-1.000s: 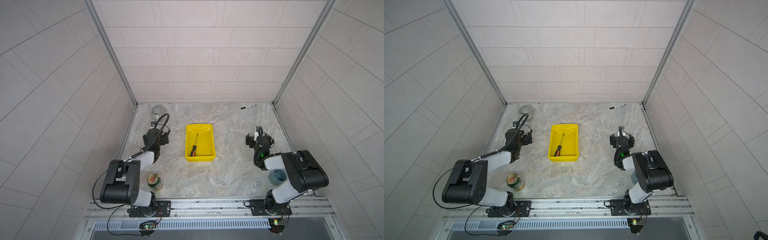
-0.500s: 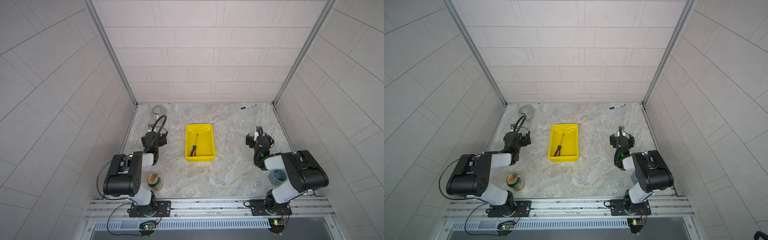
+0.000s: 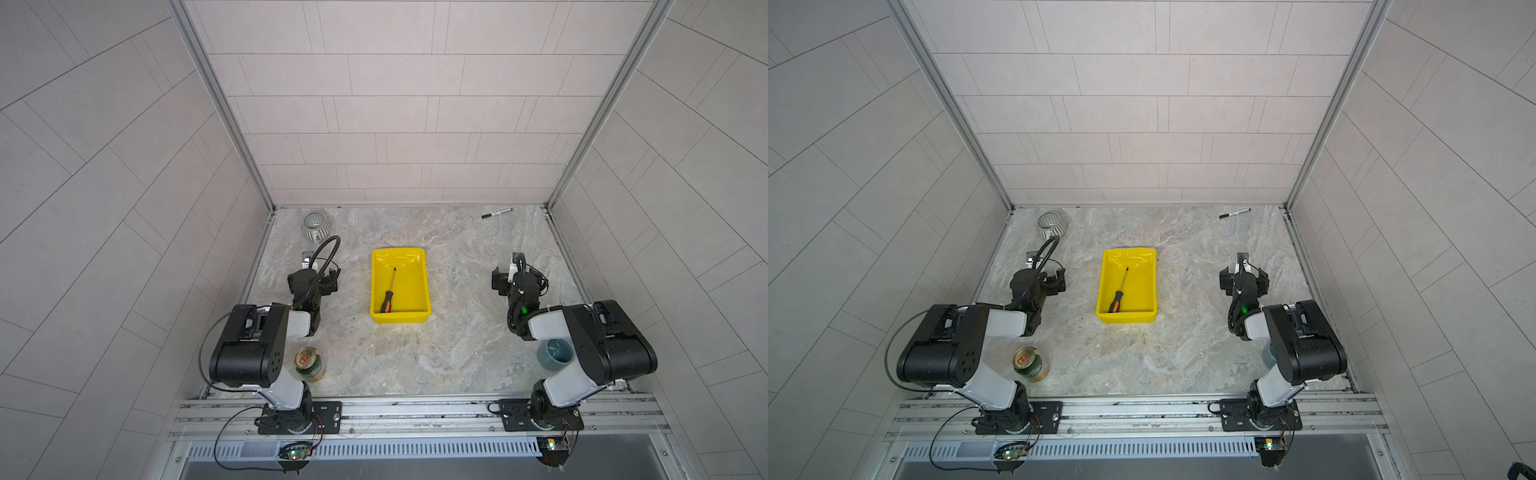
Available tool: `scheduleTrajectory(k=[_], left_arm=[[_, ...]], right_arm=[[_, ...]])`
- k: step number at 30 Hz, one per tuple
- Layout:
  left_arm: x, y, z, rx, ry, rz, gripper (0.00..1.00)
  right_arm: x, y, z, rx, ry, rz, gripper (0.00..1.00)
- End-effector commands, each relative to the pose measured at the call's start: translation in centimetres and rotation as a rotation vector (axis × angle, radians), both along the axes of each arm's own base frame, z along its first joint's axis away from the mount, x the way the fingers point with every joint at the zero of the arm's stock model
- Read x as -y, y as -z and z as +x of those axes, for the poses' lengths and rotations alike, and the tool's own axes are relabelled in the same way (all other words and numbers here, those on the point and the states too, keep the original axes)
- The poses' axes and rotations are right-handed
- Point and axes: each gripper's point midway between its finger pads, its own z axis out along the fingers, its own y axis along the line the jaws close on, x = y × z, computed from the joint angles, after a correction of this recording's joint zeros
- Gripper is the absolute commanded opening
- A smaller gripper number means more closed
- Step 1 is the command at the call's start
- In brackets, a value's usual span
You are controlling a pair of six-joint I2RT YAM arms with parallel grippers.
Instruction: Put the screwdriver in the bin
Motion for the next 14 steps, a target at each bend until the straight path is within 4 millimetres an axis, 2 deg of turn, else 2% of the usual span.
scheduleTrajectory(k=[1, 14], left_arm=[[0.03, -0.58, 0.15, 0.032, -0.001, 0.015, 1.0], [0.1, -0.8, 0.07, 0.045, -0.007, 0.023, 1.0]], right_arm=[[-0.02, -0.12, 0.05, 0.012, 0.001, 0.002, 0.99], [-0.1, -0.06, 0.07, 0.013, -0.003, 0.007, 0.99]])
